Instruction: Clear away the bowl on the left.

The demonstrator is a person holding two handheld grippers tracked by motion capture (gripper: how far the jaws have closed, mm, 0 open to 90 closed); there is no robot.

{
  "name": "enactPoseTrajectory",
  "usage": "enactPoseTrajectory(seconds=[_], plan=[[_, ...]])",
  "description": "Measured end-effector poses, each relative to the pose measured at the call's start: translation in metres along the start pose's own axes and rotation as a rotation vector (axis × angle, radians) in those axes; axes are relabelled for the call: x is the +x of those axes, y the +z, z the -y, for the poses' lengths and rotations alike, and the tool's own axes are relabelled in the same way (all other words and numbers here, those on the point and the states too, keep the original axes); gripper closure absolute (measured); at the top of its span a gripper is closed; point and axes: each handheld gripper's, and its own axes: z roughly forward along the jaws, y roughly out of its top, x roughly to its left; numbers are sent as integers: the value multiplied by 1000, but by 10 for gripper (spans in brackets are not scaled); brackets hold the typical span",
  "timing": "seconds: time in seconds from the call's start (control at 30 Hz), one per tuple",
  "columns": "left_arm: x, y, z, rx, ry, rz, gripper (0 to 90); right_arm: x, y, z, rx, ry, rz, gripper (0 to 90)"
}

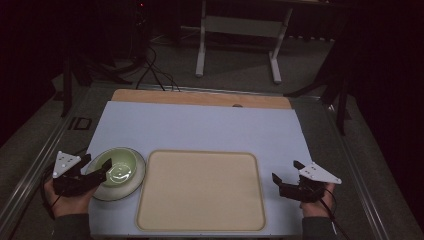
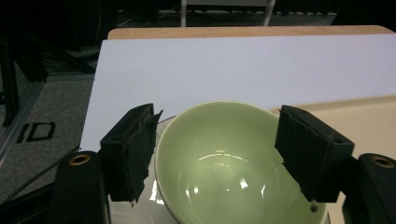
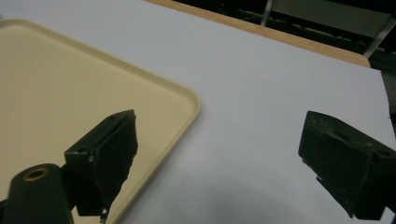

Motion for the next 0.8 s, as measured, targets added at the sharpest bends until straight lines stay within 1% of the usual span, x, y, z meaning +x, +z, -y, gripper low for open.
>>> enactPoseTrajectory(seconds=[0.23, 0.33, 0.53, 0.57, 0.77, 0.8], plan=[[2, 0, 0, 7, -5, 3, 334, 1, 0, -1, -12, -6, 9, 112], [3, 2, 0, 18, -5, -4, 354, 1, 0, -1, -15, -6, 11, 112], [6, 5, 1, 35, -22, -16, 396, 1, -1, -1, -20, -11, 17, 112], [8, 8, 1, 52, -32, -25, 404, 1, -1, -1, -23, -13, 19, 112], [12, 16, 3, 83, -22, -60, 404, 0, -1, -1, -21, -12, 21, 113], [13, 17, 4, 90, -27, -67, 401, 1, 0, -1, -21, -13, 22, 112]])
